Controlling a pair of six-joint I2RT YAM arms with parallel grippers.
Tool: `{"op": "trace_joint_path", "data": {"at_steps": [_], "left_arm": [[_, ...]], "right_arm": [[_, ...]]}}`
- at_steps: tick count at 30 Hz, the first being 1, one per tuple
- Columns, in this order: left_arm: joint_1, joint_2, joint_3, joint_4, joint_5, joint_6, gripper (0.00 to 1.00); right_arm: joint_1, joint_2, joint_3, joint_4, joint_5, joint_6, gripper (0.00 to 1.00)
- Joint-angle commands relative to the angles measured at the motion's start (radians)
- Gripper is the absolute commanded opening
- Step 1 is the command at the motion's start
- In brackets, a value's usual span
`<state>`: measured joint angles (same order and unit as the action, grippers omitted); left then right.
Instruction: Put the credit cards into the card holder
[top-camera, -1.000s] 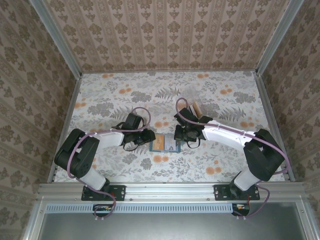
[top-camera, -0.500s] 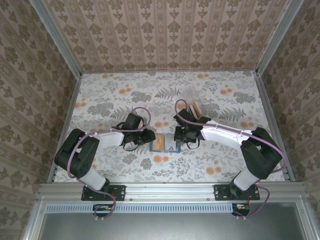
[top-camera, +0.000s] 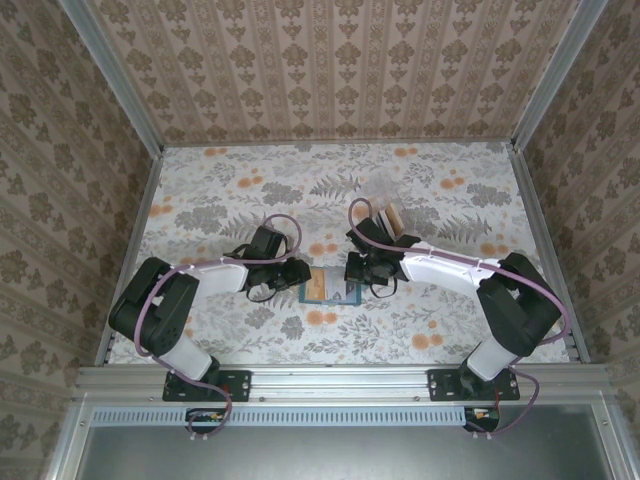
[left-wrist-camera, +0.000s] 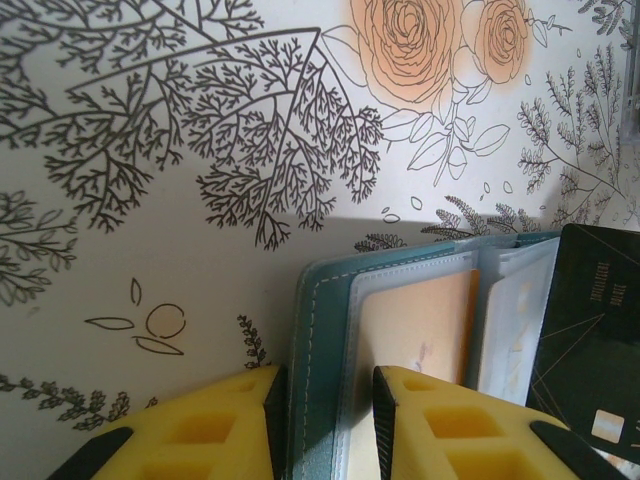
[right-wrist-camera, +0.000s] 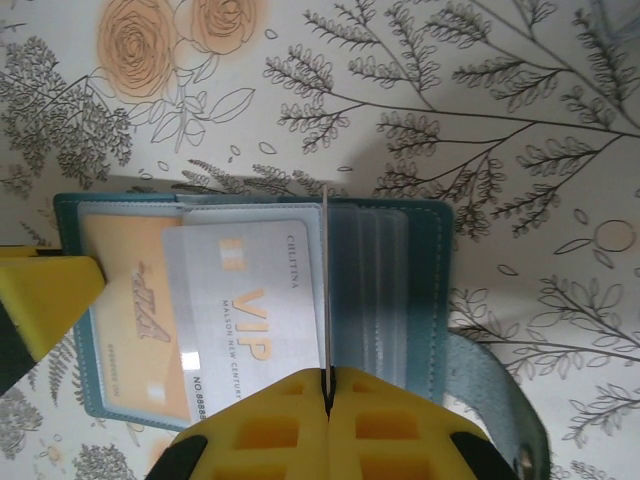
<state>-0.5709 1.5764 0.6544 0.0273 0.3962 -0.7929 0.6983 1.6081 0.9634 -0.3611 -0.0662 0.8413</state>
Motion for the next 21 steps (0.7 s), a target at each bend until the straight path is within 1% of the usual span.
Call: {"op": "trace_joint_path", "data": {"at_steps": [1,8,11,15,18,21], "left_arm": [[-0.014,0.023,0.003,-0.015,0.010,-0.009,0.31],[-0.014,0.023,0.007,-0.020,0.012,-0.006,0.31],[-0.014,0.023,0.006,-0.020,0.011,-0.007,0.30],[-0.014,0.023,0.009,-0.021,0.010,-0.009,0.31],[-0.014,0.024,0.013,-0.023,0.010,-0.006,0.31],[-0.013,0.024,0.014,-0.023,0.010,-0.005,0.30]], "right_arm": [[-0.003,-0.041,-0.030,0.058,-0.063,0.017,0.00],[-0.015,-0.074,-0.063,0.094,-0.082,0.034,0.00],[-0.014,-0.091,-0.051,0.049,-0.039,0.024,0.00],[-0.014,-0.094,-0.018,-0.058,0.044,-0.017,0.00],[-0.014,-0.083,-0.010,-0.093,0.063,-0.029,0.00],[-0.013,-0.067,-0.008,-0.097,0.056,-0.031,0.00]]}}
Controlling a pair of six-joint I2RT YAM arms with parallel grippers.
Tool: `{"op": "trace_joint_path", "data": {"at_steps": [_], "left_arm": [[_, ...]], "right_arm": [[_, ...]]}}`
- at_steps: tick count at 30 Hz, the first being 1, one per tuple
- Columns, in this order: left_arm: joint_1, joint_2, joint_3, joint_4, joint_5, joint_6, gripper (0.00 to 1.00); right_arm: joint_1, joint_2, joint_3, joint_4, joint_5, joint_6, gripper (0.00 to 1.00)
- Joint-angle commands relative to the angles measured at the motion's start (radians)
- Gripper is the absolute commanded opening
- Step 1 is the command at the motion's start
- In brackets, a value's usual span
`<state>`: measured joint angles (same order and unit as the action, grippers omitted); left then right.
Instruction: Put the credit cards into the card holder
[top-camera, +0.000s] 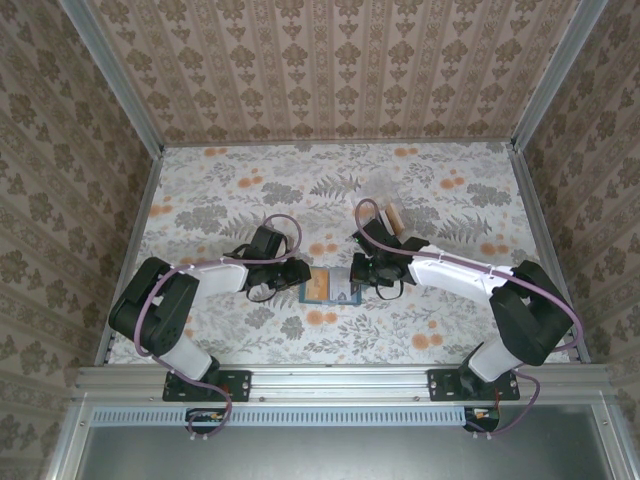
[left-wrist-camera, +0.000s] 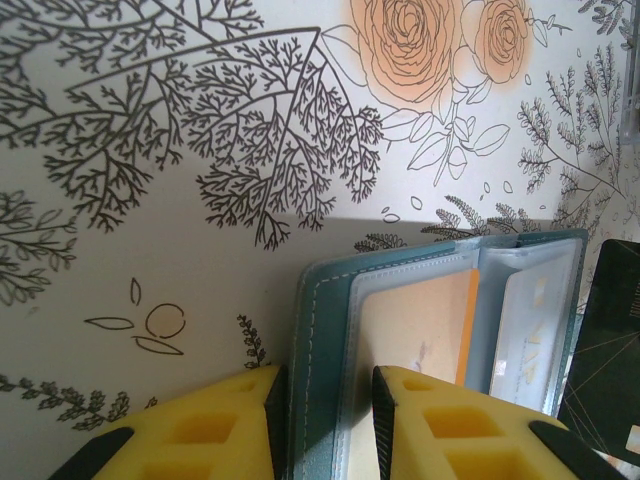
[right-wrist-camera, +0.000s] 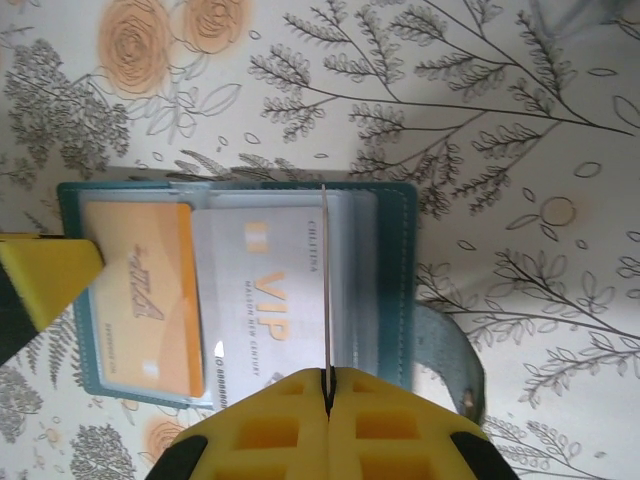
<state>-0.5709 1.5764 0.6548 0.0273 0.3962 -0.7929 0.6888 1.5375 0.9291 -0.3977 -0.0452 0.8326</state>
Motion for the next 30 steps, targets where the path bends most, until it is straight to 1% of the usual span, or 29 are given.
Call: {"op": "trace_joint_path", "data": {"at_steps": [1,9,13,20,30], "left_arm": [[-0.014,0.024,0.014,-0.022,0.010,-0.006,0.31],[-0.014,0.023,0.014,-0.023,0.010,-0.005,0.30],[-0.014,0.025,0.017,-0.024,0.011,-0.006,0.30],[-0.014,0.027,0.015,-0.025,0.010,-0.005,0.30],[-0.014,0.024,0.012,-0.020,0.010,-0.005,0.30]], "right_arm": [[-0.003,0.008,0.024,-0.058,0.033,-0.021,0.00],[0.000,0.056,0.025,-0.033,0.014,-0.020,0.00],[0.000,0.071,0.015,0.005,-0.015,-0.012,0.00],[-0.003,0.007,-0.017,0.084,-0.059,0.011,0.00],[-0.003,-0.060,0.007,0.033,-0.035,0.008,0.00]]}}
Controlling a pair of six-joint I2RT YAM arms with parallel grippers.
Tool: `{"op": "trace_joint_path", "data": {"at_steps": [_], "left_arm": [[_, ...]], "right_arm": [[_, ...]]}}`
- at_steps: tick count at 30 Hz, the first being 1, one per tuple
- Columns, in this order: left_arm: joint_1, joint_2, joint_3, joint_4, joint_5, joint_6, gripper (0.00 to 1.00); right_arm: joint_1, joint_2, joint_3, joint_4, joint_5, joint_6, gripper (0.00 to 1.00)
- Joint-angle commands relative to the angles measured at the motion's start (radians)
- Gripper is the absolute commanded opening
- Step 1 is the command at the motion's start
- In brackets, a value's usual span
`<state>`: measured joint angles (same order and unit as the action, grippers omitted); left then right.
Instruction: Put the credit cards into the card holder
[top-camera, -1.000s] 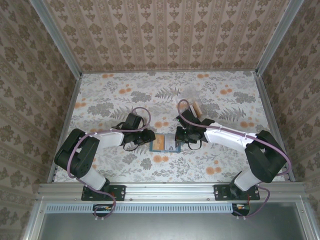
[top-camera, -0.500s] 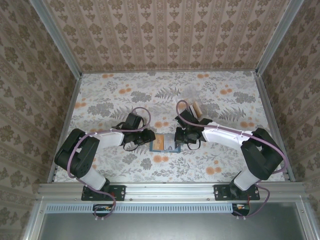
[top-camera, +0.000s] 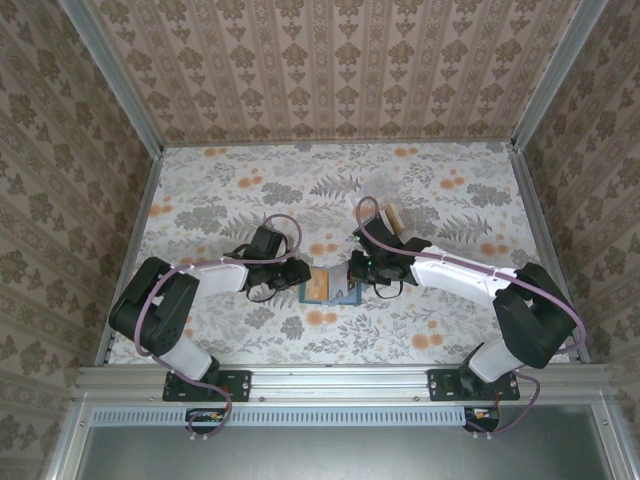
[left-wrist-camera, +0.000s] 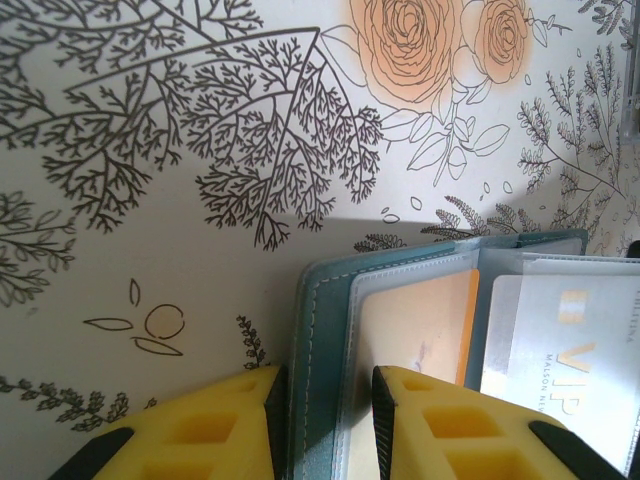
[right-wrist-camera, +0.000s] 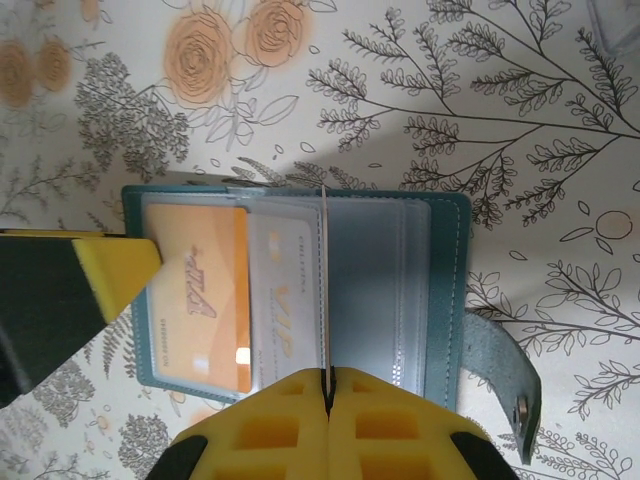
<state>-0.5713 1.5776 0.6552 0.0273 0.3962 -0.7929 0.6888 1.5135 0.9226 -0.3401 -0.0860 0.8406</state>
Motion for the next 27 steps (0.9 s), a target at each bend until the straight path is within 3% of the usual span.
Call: {"op": "trace_joint_path", "data": {"at_steps": [1,18,27], "left_arm": [[-0.013,0.023,0.011,-0.020,0.010,-0.006,0.30],[-0.013,-0.048,-0.005,-0.043,-0.040,-0.007,0.31],[-0.012,-0.127,-0.020,-0.084,-0.117,-0.003,0.37]], "right_arm": [[-0.003,-0.040,0.015,-0.024,0.002,-0.001,0.00],[0.006,0.006,0.034,0.108,-0.128,0.012,0.00],[0.009,0.042,0.032,0.136,-0.150,0.024,0.00]]}}
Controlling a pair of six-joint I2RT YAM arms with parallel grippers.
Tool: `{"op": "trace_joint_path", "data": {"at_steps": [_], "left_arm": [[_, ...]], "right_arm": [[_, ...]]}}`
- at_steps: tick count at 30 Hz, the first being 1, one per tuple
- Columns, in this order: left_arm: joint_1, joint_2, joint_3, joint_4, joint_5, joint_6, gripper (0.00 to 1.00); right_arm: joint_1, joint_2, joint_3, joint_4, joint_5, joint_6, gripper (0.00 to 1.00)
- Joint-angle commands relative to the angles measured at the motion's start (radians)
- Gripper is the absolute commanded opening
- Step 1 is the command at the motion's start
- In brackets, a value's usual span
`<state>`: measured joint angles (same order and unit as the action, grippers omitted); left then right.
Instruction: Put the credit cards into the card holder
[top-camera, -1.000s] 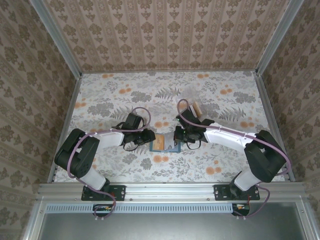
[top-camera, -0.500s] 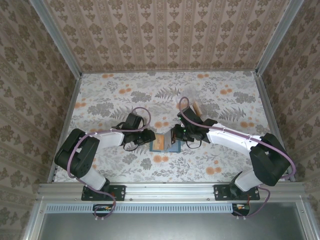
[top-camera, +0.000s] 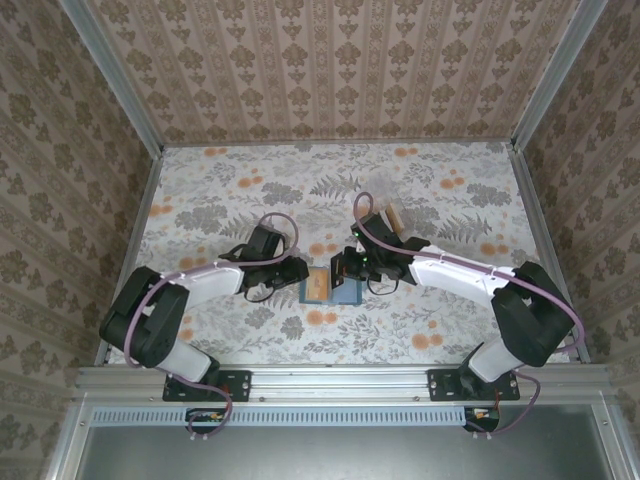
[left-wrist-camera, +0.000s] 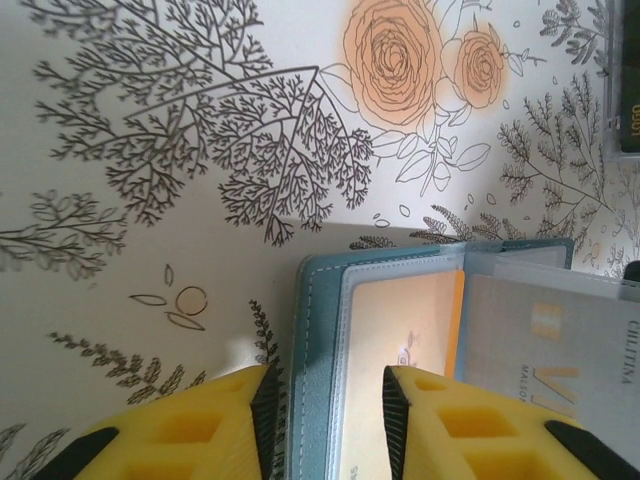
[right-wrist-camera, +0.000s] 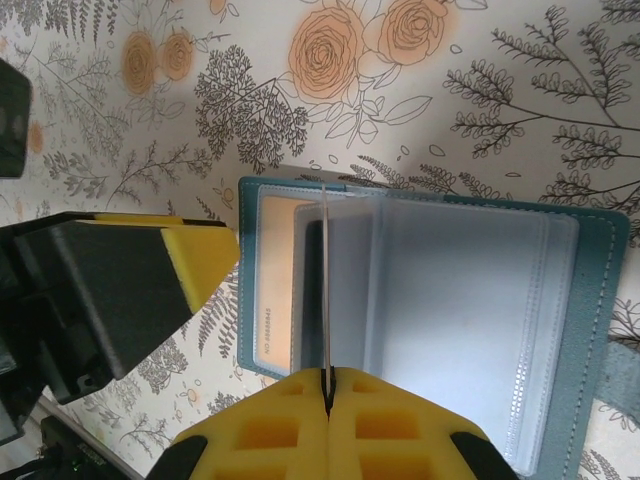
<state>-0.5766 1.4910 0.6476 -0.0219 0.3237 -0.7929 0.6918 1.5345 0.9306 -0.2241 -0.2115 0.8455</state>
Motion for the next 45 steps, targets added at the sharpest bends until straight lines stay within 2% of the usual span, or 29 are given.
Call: {"op": "trace_joint_path", "data": {"at_steps": [1,12,15,18,30,45], "left_arm": [[-0.006,-0.051,-0.014,-0.045,-0.056,-0.002,0.38],[-0.005,-0.174,-0.045,-0.100,-0.171,-0.009,0.57],[-0.002,-0.189,-0.051,-0.102,-0.174,-0.006,0.60],[-0.002,-0.185,-0.056,-0.089,-0.162,-0.004,0.61],[-0.011,-0.048,-0.023,-0.009,-0.027,0.020,0.55],[-0.021,0.033,-0.005,-0.005,-0.003,0.023,0.44]], "right_arm": [[0.006,0.023,0.023,0.025,-0.027,0.020,0.00],[0.015,0.084,0.036,0.046,-0.064,0.027,0.00],[0.013,0.067,0.027,0.019,-0.020,0.022,0.00],[-0.003,0.052,-0.002,0.044,-0.032,0.026,0.00],[-0.035,0.074,-0.124,0.256,-0.147,0.095,0.00],[-0.047,0.086,-0.193,0.304,-0.160,0.142,0.00]]}}
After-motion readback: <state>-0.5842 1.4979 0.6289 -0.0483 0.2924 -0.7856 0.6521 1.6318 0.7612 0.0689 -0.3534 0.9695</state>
